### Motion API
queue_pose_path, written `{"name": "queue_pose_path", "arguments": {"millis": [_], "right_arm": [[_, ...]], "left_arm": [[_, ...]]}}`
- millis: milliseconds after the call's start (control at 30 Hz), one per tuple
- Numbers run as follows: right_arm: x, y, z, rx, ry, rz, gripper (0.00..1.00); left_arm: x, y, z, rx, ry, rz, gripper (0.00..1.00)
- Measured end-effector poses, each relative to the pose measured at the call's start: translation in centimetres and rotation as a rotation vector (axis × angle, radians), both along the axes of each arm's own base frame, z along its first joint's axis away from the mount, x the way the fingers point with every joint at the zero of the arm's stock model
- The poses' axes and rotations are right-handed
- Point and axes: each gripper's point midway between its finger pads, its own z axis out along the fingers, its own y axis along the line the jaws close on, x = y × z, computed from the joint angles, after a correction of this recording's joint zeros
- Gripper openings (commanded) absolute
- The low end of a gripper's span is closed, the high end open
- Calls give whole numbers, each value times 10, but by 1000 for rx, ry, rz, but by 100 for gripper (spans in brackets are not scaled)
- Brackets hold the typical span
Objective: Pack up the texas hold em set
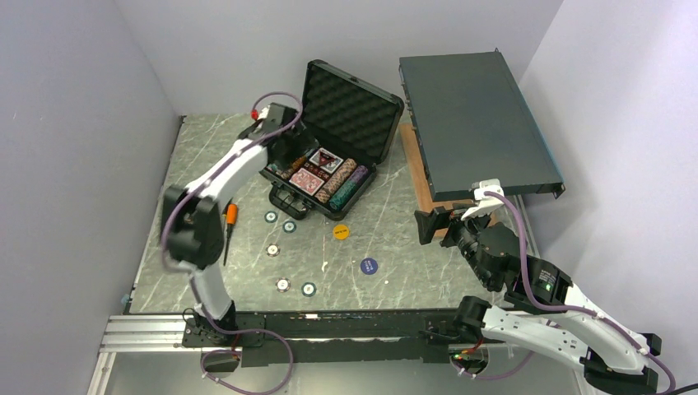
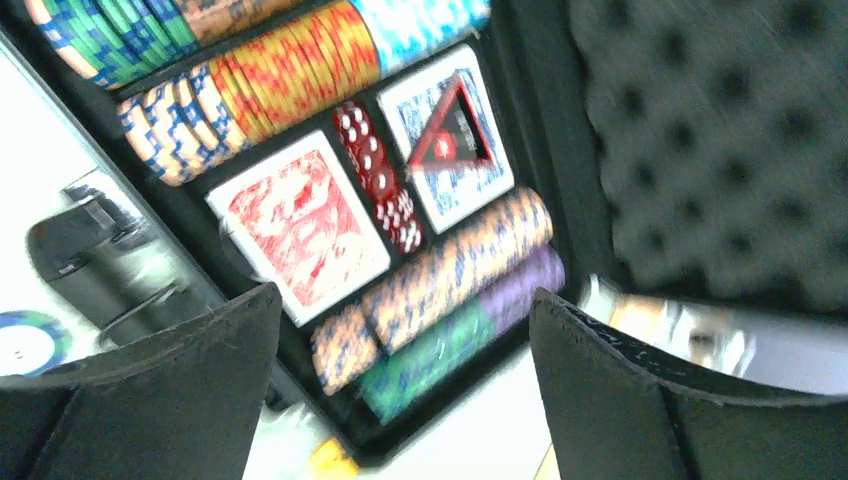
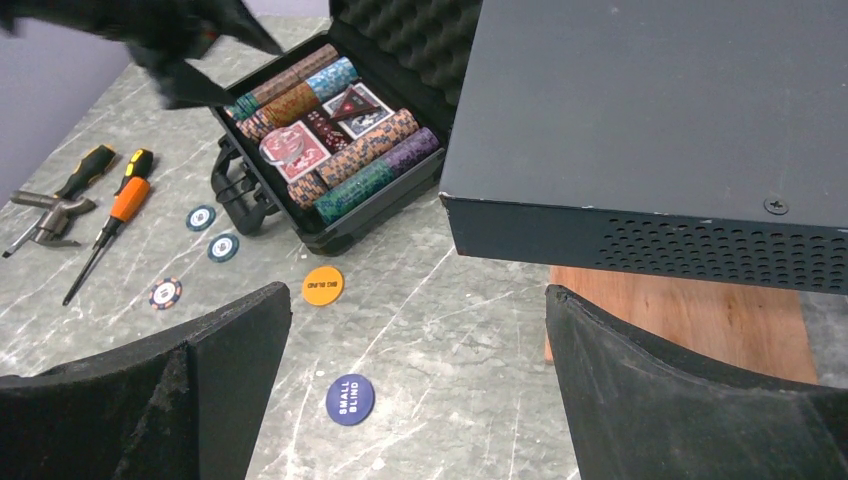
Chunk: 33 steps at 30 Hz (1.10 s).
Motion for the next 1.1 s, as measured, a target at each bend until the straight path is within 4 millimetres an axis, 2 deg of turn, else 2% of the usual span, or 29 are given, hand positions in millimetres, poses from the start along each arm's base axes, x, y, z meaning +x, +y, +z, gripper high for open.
{"name": "queue_pose_path", "arguments": {"millis": [100,167,233,300,433,500,600,700,833,967,1100], "right_arm": [[0,0,0,0,0,0,100],[0,0,0,0,0,1,100],[0,0,0,1,1,1,100],[0,0,0,1,1,1,100],[0,0,0,3,1,1,100],[-1,-1,0,9,1,0,100],[-3,-3,2,16,6,1,100],[-5,-4,4,31,13,3,100],[-7,-6,5,49,20,2,100],[-10,-10,4,57,26,-2,100],[-12,-13,7,69,24,-3,100]], "left_arm": [[-45,8,50,19,-197,-201,96],[-77,5,77,13,-362,-346,97],[-112,-4,89,25,-485,-499,97],[-139,-18,89,51,-546,-634,95],[-187,-59,60,126,-570,-923,93],[-214,-79,38,133,-540,-1062,93],[-241,-106,5,128,-454,-1213,92],[-258,-132,-31,132,-303,-1307,90],[-269,-171,-73,193,-125,-1380,87],[-284,-197,-91,233,-53,-1433,84],[-294,-199,-99,264,1,-1447,82]]}}
